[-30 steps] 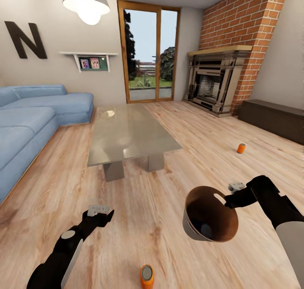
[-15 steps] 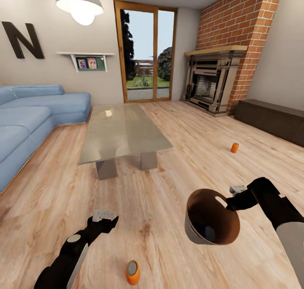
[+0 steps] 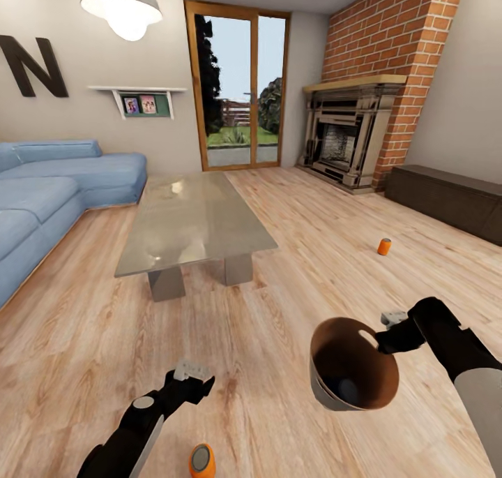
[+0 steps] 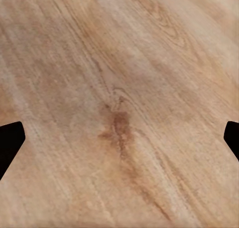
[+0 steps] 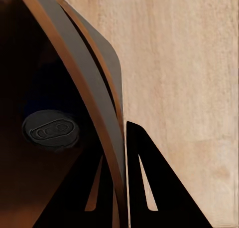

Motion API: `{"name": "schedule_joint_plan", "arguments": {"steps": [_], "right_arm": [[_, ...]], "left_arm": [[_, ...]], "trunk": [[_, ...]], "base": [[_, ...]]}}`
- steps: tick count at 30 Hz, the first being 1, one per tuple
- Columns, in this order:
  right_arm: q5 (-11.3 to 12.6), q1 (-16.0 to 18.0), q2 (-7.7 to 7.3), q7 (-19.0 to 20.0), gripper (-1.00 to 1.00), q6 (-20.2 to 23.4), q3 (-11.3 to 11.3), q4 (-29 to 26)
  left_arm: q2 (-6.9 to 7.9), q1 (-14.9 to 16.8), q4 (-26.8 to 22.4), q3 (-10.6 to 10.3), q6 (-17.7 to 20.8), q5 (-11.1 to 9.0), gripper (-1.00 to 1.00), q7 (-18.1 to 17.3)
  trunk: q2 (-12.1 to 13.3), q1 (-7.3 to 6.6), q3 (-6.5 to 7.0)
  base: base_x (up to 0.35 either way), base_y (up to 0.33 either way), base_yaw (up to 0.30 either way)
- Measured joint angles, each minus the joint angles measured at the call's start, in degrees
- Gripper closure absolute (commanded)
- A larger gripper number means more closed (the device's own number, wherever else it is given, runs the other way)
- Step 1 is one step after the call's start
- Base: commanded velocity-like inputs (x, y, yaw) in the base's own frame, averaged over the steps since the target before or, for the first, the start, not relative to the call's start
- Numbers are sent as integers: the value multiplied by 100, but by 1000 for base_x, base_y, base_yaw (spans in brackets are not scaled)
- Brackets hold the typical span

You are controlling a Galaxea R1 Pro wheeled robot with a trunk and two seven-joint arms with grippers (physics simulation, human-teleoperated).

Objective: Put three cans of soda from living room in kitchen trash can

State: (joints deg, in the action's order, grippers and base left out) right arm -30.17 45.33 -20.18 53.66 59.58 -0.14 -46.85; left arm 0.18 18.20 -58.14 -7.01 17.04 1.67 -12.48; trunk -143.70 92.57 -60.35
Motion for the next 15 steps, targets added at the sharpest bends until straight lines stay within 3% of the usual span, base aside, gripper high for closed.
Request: {"name": "schedule_joint_plan", "arguments": {"steps": [2, 6, 11, 15], "right_arm": [[-171, -1, 4, -59, 100, -77, 2, 8], [37, -1, 7, -75, 100, 17, -5, 16], [-87, -7, 9, -93, 100, -40, -3, 18], [2, -33, 13, -104, 100, 11, 2, 25]], "left_arm": [[3, 11, 1, -5, 5, -2, -100, -7], [10, 128, 104, -3, 69, -9, -100, -6], [9, 152, 149, -2, 92, -19, -100, 27], [14, 155, 151, 3, 90, -40, -100, 44]], "trunk": [[0, 0, 0], [0, 0, 0], [0, 0, 0], [0, 0, 0]], "base": [[1, -2, 0], [0, 0, 0], [0, 0, 0], [0, 0, 0]]}}
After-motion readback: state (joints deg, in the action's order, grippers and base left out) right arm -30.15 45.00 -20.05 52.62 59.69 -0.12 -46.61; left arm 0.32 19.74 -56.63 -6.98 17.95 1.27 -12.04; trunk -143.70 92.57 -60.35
